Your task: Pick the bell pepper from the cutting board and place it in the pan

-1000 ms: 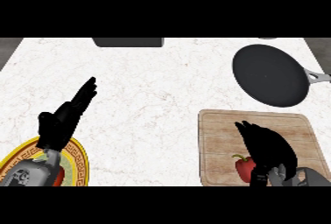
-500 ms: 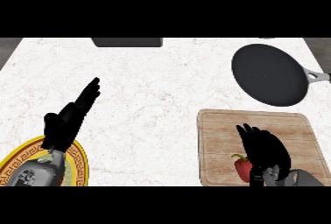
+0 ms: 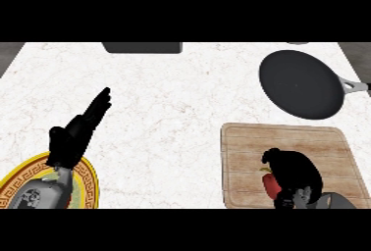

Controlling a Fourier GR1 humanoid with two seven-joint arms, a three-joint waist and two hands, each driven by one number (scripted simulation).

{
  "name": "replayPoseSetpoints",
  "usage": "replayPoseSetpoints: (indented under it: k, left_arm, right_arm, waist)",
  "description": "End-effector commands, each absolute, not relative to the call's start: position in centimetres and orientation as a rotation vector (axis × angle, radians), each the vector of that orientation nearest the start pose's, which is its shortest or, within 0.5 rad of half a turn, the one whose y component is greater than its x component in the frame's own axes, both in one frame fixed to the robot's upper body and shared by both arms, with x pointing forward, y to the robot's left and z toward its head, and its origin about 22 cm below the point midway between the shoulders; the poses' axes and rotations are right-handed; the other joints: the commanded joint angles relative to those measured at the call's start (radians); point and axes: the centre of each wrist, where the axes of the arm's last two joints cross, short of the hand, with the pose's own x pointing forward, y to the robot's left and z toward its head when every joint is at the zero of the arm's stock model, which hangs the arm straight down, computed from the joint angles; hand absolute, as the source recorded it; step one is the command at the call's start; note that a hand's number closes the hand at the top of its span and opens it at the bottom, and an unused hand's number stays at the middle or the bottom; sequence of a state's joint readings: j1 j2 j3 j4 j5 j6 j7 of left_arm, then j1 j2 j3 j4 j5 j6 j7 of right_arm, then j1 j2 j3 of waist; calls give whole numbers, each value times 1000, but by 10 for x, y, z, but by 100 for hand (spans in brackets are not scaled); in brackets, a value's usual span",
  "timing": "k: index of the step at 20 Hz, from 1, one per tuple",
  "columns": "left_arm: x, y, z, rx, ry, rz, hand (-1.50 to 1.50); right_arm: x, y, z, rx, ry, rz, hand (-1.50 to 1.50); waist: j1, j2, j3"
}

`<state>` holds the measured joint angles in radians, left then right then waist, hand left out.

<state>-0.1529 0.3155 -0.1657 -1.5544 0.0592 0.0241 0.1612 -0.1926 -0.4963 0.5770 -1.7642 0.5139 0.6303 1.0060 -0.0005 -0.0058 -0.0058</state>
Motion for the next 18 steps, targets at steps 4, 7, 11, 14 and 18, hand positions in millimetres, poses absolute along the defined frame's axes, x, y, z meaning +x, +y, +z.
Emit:
replayPoseSetpoints:
  k: [4, 7, 11, 14, 18]
  left_arm:
    - [266, 257, 43, 83, -1492, -354, 0]
    - [266, 257, 62, 100, -1480, -356, 0]
    - [281, 239, 52, 92, -1508, -332, 0]
    - [276, 255, 53, 96, -1481, -351, 0]
    - [273, 252, 46, 84, -1485, -335, 0]
  right_arm:
    - [229, -166, 62, -779, -407, 1446, 150]
    - [211, -168, 64, -832, -501, 1428, 150]
    - [202, -161, 88, -806, -788, 1408, 150]
    - [183, -144, 105, -698, -1111, 1351, 150]
    - [166, -153, 127, -728, -1365, 1253, 150]
  waist:
    - [3, 5, 5]
    - [-1, 4, 6]
    - [-9, 4, 6]
    - [-12, -1, 8]
    - [-20, -1, 7]
